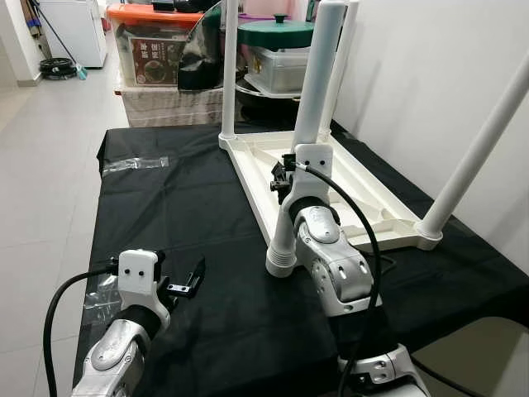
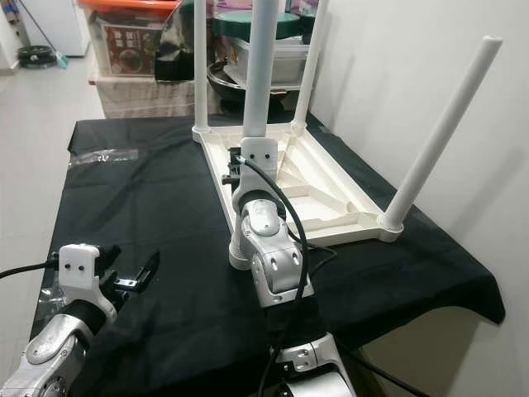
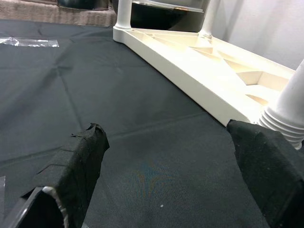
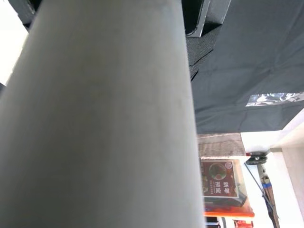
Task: Building children table
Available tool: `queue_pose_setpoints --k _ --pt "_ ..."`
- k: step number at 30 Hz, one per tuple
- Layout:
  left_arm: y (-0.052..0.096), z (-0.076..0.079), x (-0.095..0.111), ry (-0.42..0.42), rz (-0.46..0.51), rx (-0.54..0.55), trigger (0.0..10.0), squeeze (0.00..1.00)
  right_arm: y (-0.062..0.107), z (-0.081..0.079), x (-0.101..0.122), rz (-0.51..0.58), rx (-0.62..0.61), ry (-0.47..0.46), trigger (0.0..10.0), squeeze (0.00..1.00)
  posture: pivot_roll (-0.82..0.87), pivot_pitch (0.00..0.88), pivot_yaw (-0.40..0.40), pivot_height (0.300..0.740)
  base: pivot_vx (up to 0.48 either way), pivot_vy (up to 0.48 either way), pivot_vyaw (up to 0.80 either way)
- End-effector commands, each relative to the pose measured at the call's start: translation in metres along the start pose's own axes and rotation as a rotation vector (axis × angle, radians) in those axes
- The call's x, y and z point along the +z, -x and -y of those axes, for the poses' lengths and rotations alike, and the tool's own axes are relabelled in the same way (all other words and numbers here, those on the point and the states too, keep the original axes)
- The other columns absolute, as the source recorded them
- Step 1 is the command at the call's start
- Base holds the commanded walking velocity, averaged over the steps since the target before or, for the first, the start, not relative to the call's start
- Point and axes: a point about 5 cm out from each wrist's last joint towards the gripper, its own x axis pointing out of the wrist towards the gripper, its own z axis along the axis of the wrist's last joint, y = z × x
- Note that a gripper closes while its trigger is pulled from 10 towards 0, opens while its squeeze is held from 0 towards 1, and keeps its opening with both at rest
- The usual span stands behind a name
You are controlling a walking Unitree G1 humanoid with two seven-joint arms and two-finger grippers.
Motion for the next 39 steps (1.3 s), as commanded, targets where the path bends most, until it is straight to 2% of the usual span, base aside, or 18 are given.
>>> queue_pose_setpoints --k 1,4,5,7,8,9,10,11,12,16,25,39 --pt "-0.001 0.001 -0.001 -0.004 -0.002 -0.01 10.0 0.0 0.006 -0.007 -0.038 -0.179 0.014 -0.042 10.0 0.01 0.06 0.0 -0.096 0.74 0.0 0.0 0.0" --pt "-0.001 0.001 -0.002 -0.004 -0.002 -0.009 10.0 0.0 0.006 -0.007 -0.038 -0.177 0.015 -0.046 10.0 0.01 0.06 0.0 -0.096 0.74 0.0 0.0 0.0" --pt "-0.001 0.001 -0.001 -0.005 -0.002 -0.011 10.0 0.0 0.007 -0.007 -0.037 -0.174 0.015 -0.049 10.0 0.29 0.06 0.0 -0.094 0.74 0.0 0.0 0.0" --pt "-0.001 0.001 -0.001 -0.005 -0.002 -0.012 10.0 0.0 0.007 -0.007 -0.037 -0.173 0.015 -0.05 10.0 0.29 0.06 0.0 -0.094 0.74 0.0 0.0 0.0" --pt "-0.001 0.001 -0.001 -0.005 -0.002 -0.012 10.0 0.0 0.007 -0.007 -0.037 -0.174 0.015 -0.05 10.0 0.4 0.06 0.0 -0.094 0.74 0.0 0.0 0.0" --pt "-0.001 0.001 -0.001 -0.005 -0.002 -0.012 10.0 0.0 0.007 -0.007 -0.037 -0.174 0.015 -0.05 10.0 0.4 0.06 0.0 -0.094 0.74 0.0 0.0 0.0" --pt "-0.001 0.001 -0.001 -0.005 -0.001 -0.012 10.0 0.0 0.007 -0.007 -0.035 -0.164 0.015 -0.056 10.0 0.66 0.06 0.0 -0.094 0.74 0.0 0.0 0.0" --pt "-0.001 0.001 -0.001 -0.005 -0.001 -0.012 10.0 0.0 0.007 -0.007 -0.035 -0.164 0.015 -0.056 10.0 0.66 0.06 0.0 -0.094 0.74 0.0 0.0 0.0" --pt "-0.001 0.002 -0.001 -0.003 -0.001 -0.013 10.0 0.0 0.007 -0.006 -0.03 -0.137 0.017 -0.07 10.0 1.0 0.05 0.0 -0.093 0.74 0.0 0.0 0.0" --pt "-0.001 0.002 -0.002 0.0 -0.003 -0.014 10.0 0.0 0.008 -0.006 -0.019 -0.085 0.029 -0.084 10.0 1.0 0.05 0.0 -0.093 0.74 0.0 0.0 0.0" --pt "0.0 0.002 -0.002 0.002 -0.004 -0.016 10.0 0.0 0.009 -0.003 -0.008 -0.042 0.053 -0.094 10.0 1.0 0.05 0.0 -0.09 0.74 0.0 0.0 0.0" --pt "-0.001 0.002 -0.003 0.004 -0.004 -0.026 10.0 0.0 0.003 0.021 0.015 0.026 0.177 -0.05 10.0 1.0 0.04 0.0 -0.082 0.74 0.0 0.0 0.0"
